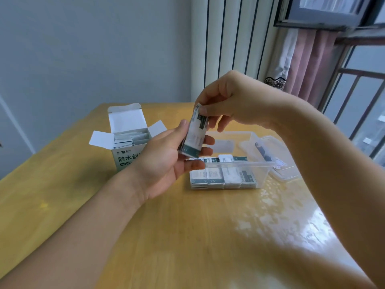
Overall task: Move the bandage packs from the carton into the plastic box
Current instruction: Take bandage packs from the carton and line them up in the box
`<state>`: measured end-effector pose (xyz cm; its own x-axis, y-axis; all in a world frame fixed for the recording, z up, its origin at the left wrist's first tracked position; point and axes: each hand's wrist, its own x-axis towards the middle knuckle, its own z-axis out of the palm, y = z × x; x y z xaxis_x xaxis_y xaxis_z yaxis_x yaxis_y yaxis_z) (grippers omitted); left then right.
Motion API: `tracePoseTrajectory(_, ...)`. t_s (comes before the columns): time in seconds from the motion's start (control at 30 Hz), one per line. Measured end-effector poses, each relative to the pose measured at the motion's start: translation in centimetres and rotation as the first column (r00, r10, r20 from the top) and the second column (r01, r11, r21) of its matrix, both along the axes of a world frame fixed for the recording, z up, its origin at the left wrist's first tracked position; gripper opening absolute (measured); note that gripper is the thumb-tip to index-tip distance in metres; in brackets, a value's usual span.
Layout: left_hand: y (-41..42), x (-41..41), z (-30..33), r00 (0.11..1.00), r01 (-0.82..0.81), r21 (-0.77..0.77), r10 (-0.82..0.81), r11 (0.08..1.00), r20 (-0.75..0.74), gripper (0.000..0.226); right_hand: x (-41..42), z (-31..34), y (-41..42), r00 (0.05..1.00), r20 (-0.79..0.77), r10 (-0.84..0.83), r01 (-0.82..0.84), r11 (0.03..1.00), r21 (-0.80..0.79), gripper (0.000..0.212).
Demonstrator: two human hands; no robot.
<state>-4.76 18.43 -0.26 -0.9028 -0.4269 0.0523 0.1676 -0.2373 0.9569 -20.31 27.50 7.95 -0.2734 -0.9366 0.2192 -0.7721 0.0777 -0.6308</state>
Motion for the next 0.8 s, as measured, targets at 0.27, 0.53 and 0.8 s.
tracePoseTrajectory(0.27,-0.5,-0.4,-0.5,0.971,-0.225,-0.287,0.188,0.931,-0.151,0.031,-6.8,1.8,3.6,0.892,-0.378,-0.249,0.352,0.906,0.234,0.009)
tracePoseTrajectory(0.53,-1.1,-0.4,-2.1,0.926,-0.329,-0.843,0.321,0.425,-0.2,0.014,-6.9,-2.4,0.6,0.843,-0.535,-0.062,0.365,0.797,0.482,0.014)
tracePoseTrajectory(0.8,-1.4,-0.5,-2.7,0.952,-0.224,-0.904,0.282,0.364,-0.122,0.01,-7.0,-3.4,-0.2,0.837,-0.543,-0.064,0.402,0.746,0.532,0.022)
